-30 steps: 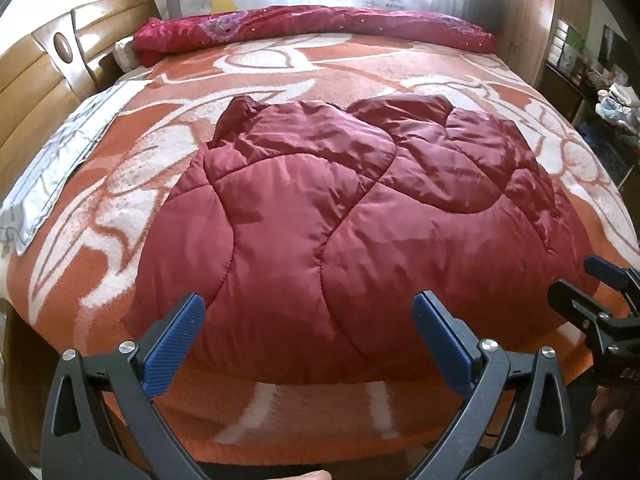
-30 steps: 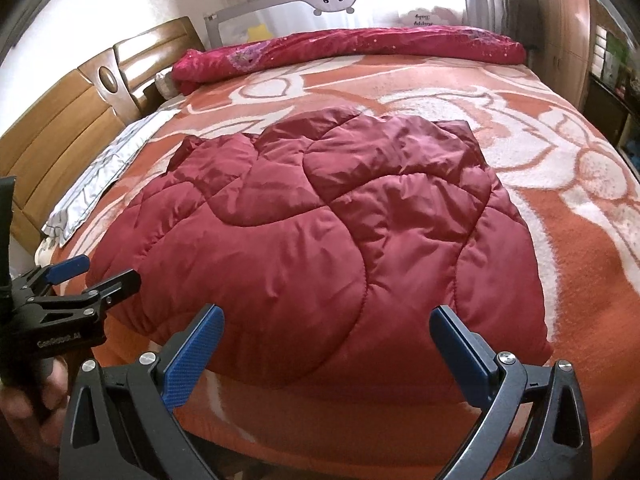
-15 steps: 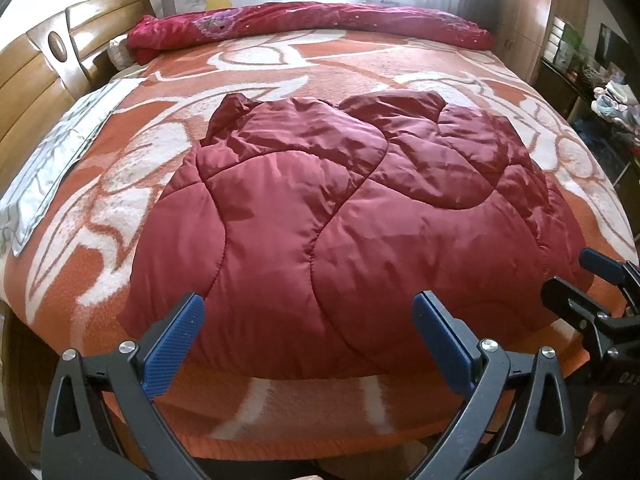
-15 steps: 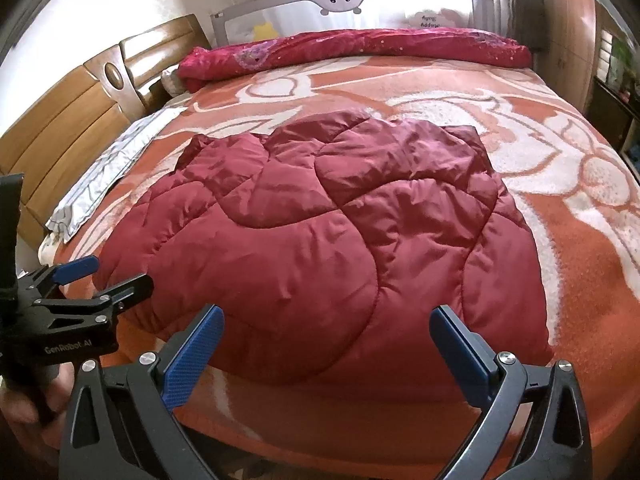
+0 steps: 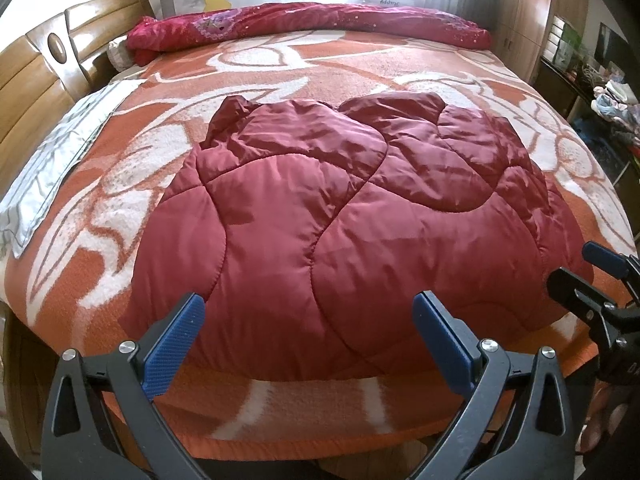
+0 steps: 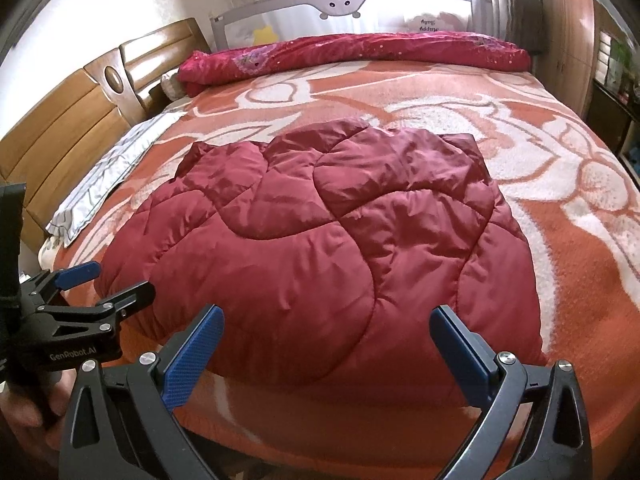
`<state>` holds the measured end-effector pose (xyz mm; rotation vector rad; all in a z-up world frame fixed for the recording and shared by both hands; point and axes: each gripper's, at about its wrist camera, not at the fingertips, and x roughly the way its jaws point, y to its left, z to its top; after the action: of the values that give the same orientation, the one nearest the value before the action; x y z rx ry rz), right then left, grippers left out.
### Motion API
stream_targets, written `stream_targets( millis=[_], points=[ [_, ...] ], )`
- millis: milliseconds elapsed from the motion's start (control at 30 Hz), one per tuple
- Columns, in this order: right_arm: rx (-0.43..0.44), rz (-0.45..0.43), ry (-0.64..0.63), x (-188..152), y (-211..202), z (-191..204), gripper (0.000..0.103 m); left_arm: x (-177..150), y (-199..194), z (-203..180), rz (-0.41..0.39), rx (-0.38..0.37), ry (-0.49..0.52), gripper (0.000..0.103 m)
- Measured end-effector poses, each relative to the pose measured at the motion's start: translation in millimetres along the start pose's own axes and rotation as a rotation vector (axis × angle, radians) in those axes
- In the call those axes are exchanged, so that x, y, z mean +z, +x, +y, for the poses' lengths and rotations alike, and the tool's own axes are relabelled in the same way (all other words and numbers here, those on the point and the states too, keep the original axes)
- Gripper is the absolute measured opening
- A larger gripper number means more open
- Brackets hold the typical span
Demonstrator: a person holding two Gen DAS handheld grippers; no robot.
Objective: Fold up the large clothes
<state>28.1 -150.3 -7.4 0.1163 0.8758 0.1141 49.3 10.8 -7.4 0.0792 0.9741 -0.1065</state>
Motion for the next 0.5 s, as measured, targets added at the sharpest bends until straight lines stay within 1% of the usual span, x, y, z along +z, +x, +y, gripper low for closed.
stream_targets(
  millis=[500],
  points=[
    [0.000, -0.003, 0.000, 2.6, -0.8, 0.6, 0.103, 2.7, 0.1, 1.3, 0.002, -0.002, 0.002, 0.103]
  ],
)
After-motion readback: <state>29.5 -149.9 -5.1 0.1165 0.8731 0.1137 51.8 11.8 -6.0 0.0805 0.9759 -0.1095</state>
